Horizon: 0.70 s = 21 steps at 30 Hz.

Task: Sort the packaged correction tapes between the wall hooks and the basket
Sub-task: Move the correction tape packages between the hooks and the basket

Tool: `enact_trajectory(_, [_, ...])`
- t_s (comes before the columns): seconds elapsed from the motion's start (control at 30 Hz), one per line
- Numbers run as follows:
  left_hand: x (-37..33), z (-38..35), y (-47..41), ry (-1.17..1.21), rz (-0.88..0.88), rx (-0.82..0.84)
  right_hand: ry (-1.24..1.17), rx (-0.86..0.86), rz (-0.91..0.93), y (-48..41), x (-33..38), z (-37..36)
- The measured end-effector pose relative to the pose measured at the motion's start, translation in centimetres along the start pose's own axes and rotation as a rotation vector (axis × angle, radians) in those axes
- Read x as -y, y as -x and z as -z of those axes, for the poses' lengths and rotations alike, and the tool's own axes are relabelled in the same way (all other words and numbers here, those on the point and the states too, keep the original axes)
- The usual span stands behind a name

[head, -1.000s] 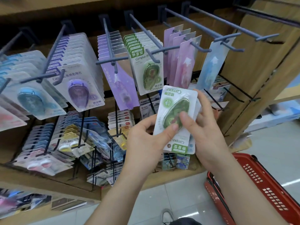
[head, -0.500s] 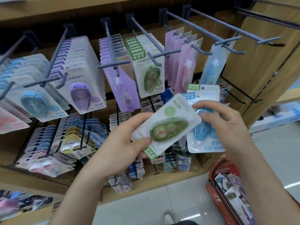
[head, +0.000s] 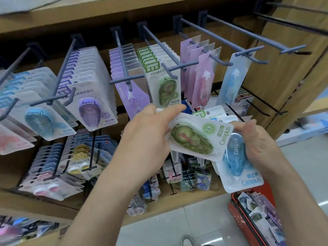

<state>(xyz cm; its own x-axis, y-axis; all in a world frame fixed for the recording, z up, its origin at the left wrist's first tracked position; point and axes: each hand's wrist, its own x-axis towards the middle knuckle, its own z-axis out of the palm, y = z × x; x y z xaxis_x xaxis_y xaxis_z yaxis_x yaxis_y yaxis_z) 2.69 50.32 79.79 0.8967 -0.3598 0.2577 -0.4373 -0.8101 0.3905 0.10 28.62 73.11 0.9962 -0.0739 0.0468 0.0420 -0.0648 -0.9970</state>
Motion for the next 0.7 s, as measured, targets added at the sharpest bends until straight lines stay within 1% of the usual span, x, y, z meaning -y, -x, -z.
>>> enact_trajectory(0.07, [0.0, -0.1, -0.1, 0.008, -0.017, 0.011, 0.041, 0.055, -0.005, 0.0, 0.0, 0.5])
enact_trajectory(0.1, [0.2, -0.3, -0.1, 0.063, -0.013, 0.000, 0.060, 0.103, -0.003, 0.2, -0.1, 0.7])
enact_trajectory(0.13, [0.4, -0.5, -0.2, 0.183, 0.016, -0.032, 0.061, 0.142, -0.005, 0.4, 0.0, 0.6])
enact_trajectory(0.17, [0.6, -0.7, -0.4, 0.373, 0.074, -0.081, 0.048, 0.159, -0.007, 0.6, -0.1, 0.6])
enact_trajectory(0.27, [0.5, -1.5, -1.3, 1.128, 0.334, -0.222, -0.031, 0.143, 0.002, 0.8, -0.3, -0.2])
enact_trajectory(0.3, [0.2, -1.8, -1.5, 1.314, 0.396, -0.244, -0.048, 0.131, 0.010, 0.8, -0.5, -0.5])
enact_trajectory(0.33, [-0.1, -2.1, -1.6, 1.435, 0.436, -0.263, -0.051, 0.114, 0.014, 0.7, -0.7, -0.8])
enact_trajectory(0.37, [-0.4, -2.3, -1.7, 1.489, 0.445, -0.277, -0.054, 0.095, 0.019, 0.7, -0.8, -1.1])
enact_trajectory(0.4, [-0.7, -2.3, -1.9, 1.499, 0.435, -0.291, -0.059, 0.075, 0.018, 0.8, -0.9, -1.5])
enact_trajectory(0.47, [-0.9, -2.3, -2.3, 1.420, 0.377, -0.331, -0.046, 0.033, 0.033, 0.8, -1.1, -2.2])
enact_trajectory(0.6, [-1.2, -2.0, -3.3, 1.190, 0.216, -0.473, -0.086, -0.036, 0.074, 0.8, -1.2, -3.8])
enact_trajectory(0.7, [-1.5, -2.5, -3.8, 0.935, 0.122, -0.610, -0.113, -0.068, 0.083, 0.5, -1.1, -4.7])
